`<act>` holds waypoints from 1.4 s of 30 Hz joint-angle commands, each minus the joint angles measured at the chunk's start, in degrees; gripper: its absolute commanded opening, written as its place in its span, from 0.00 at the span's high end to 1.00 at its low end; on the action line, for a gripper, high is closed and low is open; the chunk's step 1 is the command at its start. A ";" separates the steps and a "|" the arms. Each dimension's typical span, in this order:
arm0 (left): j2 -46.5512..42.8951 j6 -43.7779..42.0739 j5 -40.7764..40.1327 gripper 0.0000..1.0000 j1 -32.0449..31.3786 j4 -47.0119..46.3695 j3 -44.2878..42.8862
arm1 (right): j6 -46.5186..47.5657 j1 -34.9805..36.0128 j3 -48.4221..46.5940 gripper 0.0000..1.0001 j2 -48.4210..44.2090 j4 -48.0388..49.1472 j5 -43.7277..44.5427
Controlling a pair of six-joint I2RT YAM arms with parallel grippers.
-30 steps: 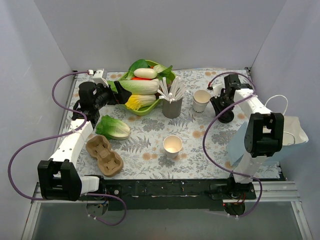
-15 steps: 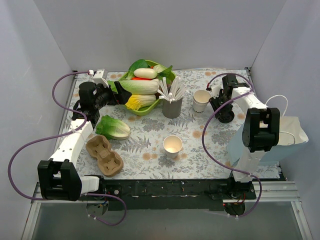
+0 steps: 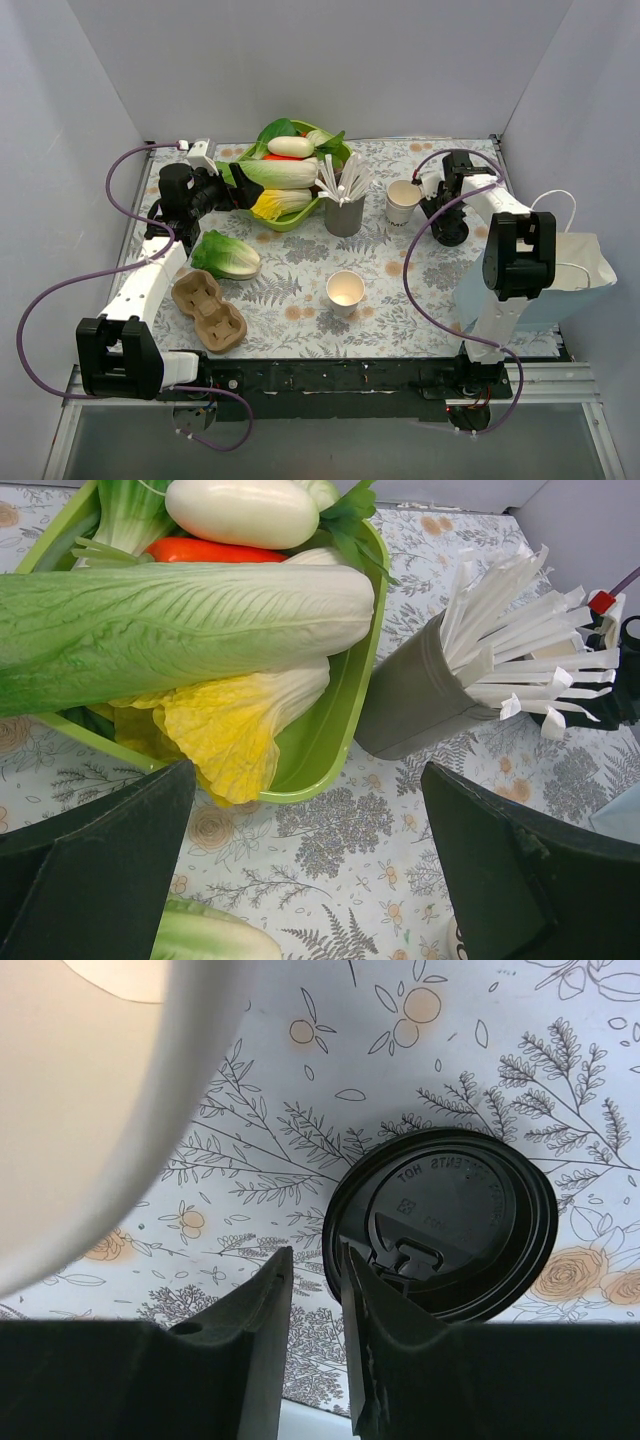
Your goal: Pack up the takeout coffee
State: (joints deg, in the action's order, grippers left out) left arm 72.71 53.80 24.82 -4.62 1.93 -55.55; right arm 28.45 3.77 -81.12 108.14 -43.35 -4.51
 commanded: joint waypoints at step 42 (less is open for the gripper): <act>-0.46 0.16 0.67 0.02 -0.12 -0.62 -2.19 | 0.64 -1.84 -5.63 0.99 -4.25 -7.18 -7.45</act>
State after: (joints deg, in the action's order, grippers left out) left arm 72.73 54.02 24.84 -4.62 1.69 -55.55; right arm 28.69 3.01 -84.66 106.41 -47.07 -7.79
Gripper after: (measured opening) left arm 0.982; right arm 0.022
